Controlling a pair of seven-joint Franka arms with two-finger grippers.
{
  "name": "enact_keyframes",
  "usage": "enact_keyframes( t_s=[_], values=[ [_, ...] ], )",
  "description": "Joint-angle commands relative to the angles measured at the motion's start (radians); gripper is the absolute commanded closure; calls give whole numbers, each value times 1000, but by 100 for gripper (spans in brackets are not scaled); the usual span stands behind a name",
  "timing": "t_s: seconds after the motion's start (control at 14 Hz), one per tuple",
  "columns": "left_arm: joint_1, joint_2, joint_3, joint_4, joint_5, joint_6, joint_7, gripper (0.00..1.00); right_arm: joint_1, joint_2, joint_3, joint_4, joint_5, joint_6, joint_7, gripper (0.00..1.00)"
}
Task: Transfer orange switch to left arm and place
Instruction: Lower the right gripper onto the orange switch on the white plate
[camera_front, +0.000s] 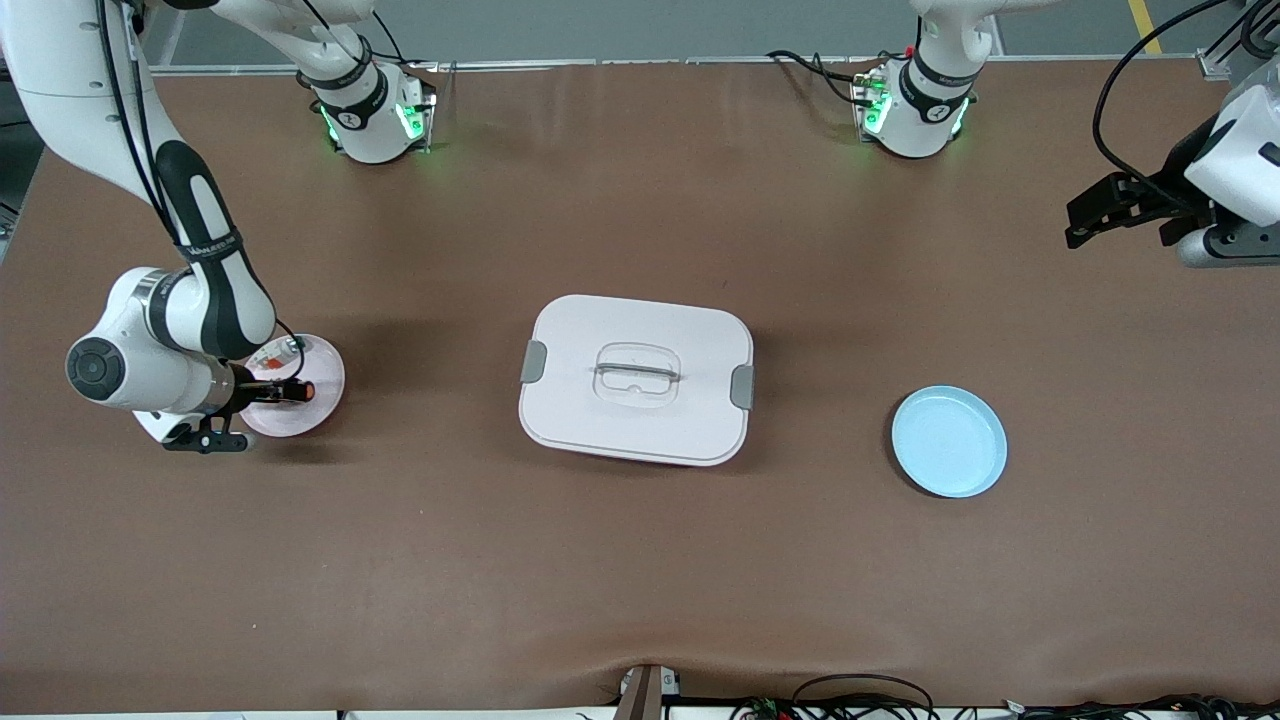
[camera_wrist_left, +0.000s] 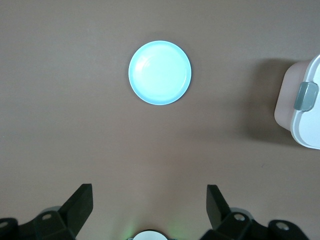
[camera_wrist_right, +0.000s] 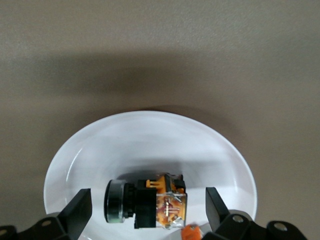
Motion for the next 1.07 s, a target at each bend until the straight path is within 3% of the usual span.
enact_keyframes(
  t_s=[0.0, 0.71, 0.85, 1.0],
  values=[
    [5, -21, 0, -12, 5, 9, 6, 0, -1, 11, 1, -1, 42, 9, -25, 0],
    [8, -27, -1, -14, 4, 9, 12, 0, -2, 25, 0, -29, 42, 12, -49, 0],
    [10, -28, -1, -14, 5, 4, 12, 0, -1, 25, 1, -29, 42, 12, -64, 41],
    [10, -30, -1, -14, 5, 1, 14, 0, -1, 25, 0, -27, 42, 12, -84, 66]
  ],
)
